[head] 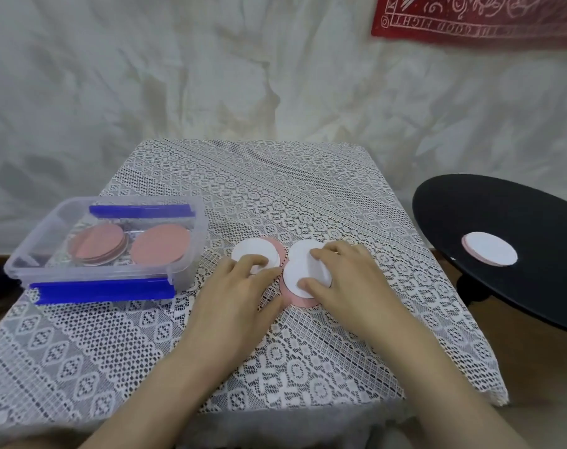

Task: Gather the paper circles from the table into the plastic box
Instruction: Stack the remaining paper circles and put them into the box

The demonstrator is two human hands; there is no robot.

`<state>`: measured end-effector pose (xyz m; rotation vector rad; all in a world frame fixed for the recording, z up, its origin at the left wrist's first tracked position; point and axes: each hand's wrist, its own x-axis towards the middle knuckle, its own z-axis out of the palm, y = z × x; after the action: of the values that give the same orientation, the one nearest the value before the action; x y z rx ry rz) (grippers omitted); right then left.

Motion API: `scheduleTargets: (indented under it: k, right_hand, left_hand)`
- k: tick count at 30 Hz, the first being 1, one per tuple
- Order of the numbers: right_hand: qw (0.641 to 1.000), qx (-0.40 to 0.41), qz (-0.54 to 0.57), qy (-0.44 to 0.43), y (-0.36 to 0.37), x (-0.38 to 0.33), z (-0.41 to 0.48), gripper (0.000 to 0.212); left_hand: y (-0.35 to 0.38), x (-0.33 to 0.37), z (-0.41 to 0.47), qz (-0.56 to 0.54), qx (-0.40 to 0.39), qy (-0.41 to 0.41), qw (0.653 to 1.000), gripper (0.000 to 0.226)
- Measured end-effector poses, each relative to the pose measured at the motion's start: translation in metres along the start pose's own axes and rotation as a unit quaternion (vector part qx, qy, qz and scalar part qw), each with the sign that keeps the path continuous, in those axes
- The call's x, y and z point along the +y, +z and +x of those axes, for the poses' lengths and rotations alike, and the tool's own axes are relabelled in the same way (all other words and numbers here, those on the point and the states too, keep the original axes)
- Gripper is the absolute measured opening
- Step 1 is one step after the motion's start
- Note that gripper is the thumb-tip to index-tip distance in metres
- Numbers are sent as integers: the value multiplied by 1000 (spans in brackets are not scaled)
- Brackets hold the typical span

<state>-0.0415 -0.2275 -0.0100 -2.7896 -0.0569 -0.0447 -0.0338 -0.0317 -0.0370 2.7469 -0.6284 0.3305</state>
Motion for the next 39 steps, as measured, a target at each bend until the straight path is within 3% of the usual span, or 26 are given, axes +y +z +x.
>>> scheduleTargets:
  k: [4,9,14,18,21,24,27,30,34,39]
  right_hand:
    - [998,19,58,12,0,5,7,51]
    - [984,54,165,30,-5,10,14,15]
    - [944,-1,329,36,-7,9,12,7]
    - [893,-85,441,24,-3,-6,1,8]
    - [893,-98,438,25,0,-12,-1,11]
    - [912,-35,406,47,0,-5,2,18]
    - [982,28,181,51,-6,7,4,12]
    - [995,-9,64,79,-9,12,6,50]
    - [993,-20,71,92,-7,13,9,57]
    - [988,13,128,83,-9,14,15,28]
  left_hand:
    - [0,2,6,-16,-2,0,1000,49]
    - [0,1,12,-52,-12,-6,999,48]
    - [-8,-1,9,-120,-9,-23,993,52]
    - [-18,2,1,-303,-2,-71,950,22]
    - [-22,-1,-2,-370,-10,-110,922,6]
    - [-25,-7,-5,-366,-15,-145,919,7]
    - [-27,-11,-6,-361,-30,-171,916,8]
    - [-26,-12,-6,-359,-36,-176,916,9]
    - [-27,-9,-5,-386,-31,-191,902,6]
    - [-25,-6,0,-401,-29,-208,892,6]
